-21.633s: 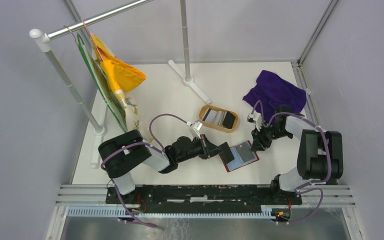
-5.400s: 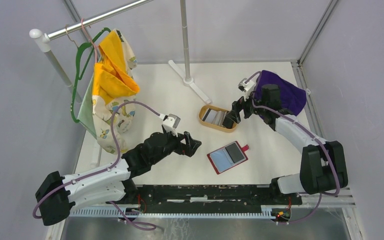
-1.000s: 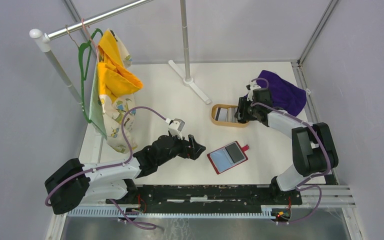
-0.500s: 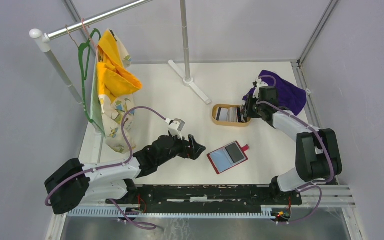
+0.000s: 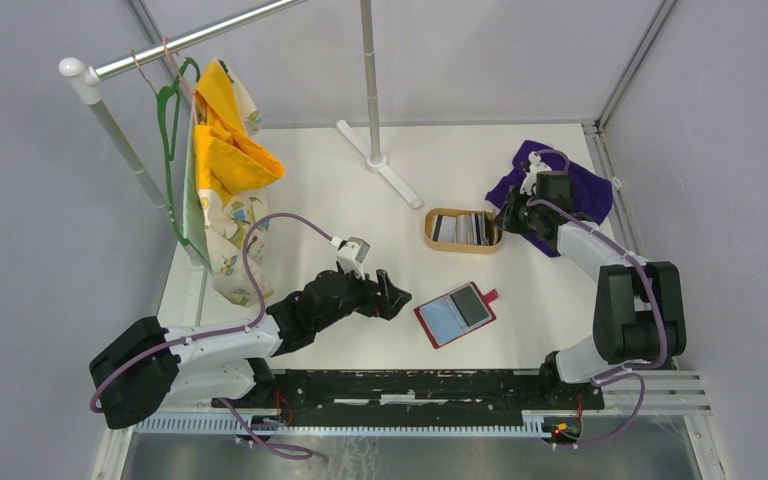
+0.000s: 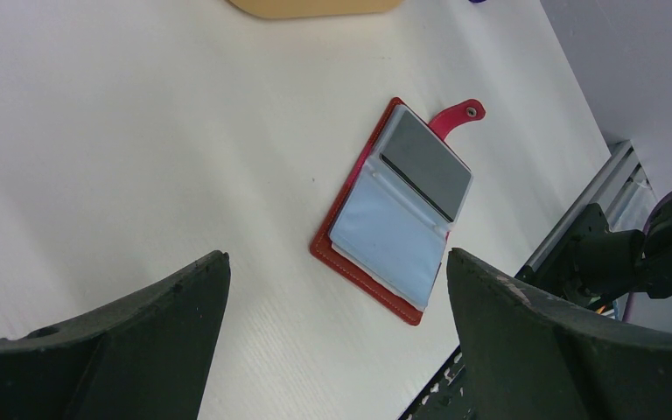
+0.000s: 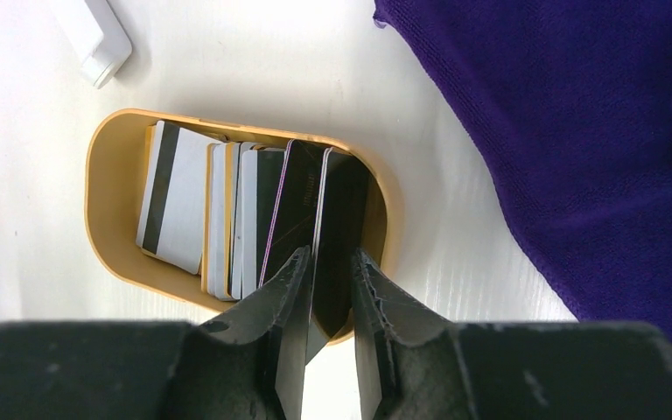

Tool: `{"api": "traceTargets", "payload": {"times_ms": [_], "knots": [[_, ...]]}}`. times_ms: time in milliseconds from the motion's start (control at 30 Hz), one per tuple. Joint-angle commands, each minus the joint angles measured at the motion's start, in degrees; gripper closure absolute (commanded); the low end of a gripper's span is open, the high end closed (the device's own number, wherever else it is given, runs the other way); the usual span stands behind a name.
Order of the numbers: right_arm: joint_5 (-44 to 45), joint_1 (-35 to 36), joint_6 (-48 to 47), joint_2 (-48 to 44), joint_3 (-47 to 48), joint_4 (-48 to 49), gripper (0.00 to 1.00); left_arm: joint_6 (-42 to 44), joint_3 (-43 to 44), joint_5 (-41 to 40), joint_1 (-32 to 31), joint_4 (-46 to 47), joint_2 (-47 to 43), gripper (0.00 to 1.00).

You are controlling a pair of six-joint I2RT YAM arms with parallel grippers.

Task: Put the credit cards into the card holder
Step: Pick up the credit card from the storage box.

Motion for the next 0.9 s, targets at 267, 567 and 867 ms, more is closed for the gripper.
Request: {"api": "traceTargets", "payload": {"times_ms": [267,567,867], "knots": [[-4.2,-3.1,-0.1,-1.0,-0.7,1.3,0.77,-0.8,0.6,-0.1,-0.1,1.7,-1.6,0.02],[-6.7,-4.7,-1.0,-0.7,-0.6,1.5,0.74,-0.8,0.7,-0.2,0.0,1.7,-1.4,0.02],[-8.7,-4.9,-1.0,-0.3,-0.3,1.2,0.85,-0.8,0.7,-0.1,0.0,1.8,-1.2,0.02]]}}
